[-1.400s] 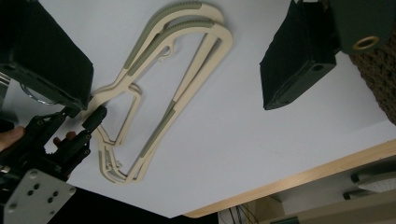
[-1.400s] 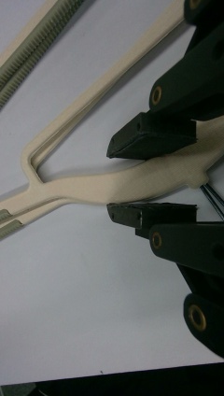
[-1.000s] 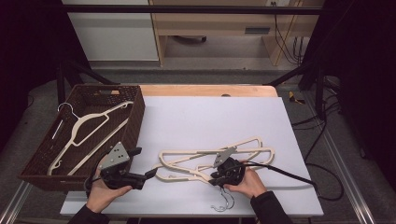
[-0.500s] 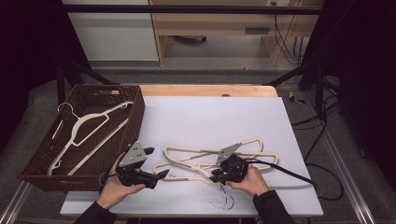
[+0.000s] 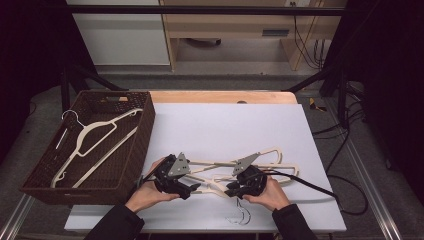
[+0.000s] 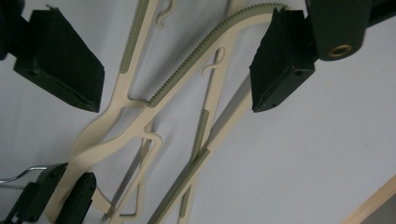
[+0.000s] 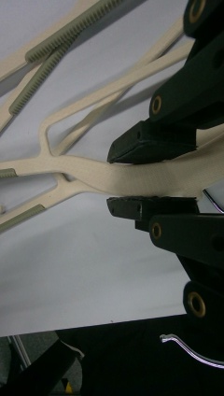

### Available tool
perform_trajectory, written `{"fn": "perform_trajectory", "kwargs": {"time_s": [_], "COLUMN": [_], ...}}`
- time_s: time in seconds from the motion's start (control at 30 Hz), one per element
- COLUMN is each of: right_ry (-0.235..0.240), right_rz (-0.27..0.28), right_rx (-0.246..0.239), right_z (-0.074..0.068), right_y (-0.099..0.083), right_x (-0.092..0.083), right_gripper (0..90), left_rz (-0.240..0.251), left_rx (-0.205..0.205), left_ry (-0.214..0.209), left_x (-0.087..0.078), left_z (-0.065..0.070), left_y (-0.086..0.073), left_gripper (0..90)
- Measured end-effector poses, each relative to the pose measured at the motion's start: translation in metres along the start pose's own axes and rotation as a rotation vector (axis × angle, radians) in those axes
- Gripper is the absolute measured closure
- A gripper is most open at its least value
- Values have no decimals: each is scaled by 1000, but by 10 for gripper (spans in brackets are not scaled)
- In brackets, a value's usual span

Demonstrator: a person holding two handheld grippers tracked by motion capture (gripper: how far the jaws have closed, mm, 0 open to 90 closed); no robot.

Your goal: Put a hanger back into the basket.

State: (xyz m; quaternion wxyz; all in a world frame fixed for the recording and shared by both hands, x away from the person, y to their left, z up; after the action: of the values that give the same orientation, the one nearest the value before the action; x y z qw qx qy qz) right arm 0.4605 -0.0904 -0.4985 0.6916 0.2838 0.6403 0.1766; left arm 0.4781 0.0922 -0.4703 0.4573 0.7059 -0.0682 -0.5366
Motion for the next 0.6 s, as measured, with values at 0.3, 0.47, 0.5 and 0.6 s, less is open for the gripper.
{"fn": "perform_trajectory", "kwargs": {"time_s": [0.3,0.47,0.5,0.6], "right_ry": [8,12,11,21], "right_rz": [10,6,13,13], "right_rx": [-4,-2,-7,-3], "right_z": [0,-2,-1,-2], "right_y": [1,1,1,1], "right_x": [-2,-3,-3,-4], "right_gripper": [724,724,724,724], "left_rz": [-57,-103,-108,-129], "left_rx": [108,191,198,203], "left_ry": [-2,4,5,10], "left_x": [23,36,39,45], "left_z": [2,8,9,8], "left_y": [0,-1,-2,-4], "left_gripper": [326,393,406,454]}}
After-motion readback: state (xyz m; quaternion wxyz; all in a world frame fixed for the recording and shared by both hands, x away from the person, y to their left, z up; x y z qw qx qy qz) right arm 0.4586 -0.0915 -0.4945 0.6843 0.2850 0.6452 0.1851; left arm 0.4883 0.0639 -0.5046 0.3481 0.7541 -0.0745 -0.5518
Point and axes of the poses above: each handheld gripper's, and its own axes: x roughly forward along the jaws, y roughly out of its top, z roughly to its right, the point moved 7 cm from there along x, roughly forward along the jaws, and after that the axes turned 15 degrees about -x, right-handed, at the moved point
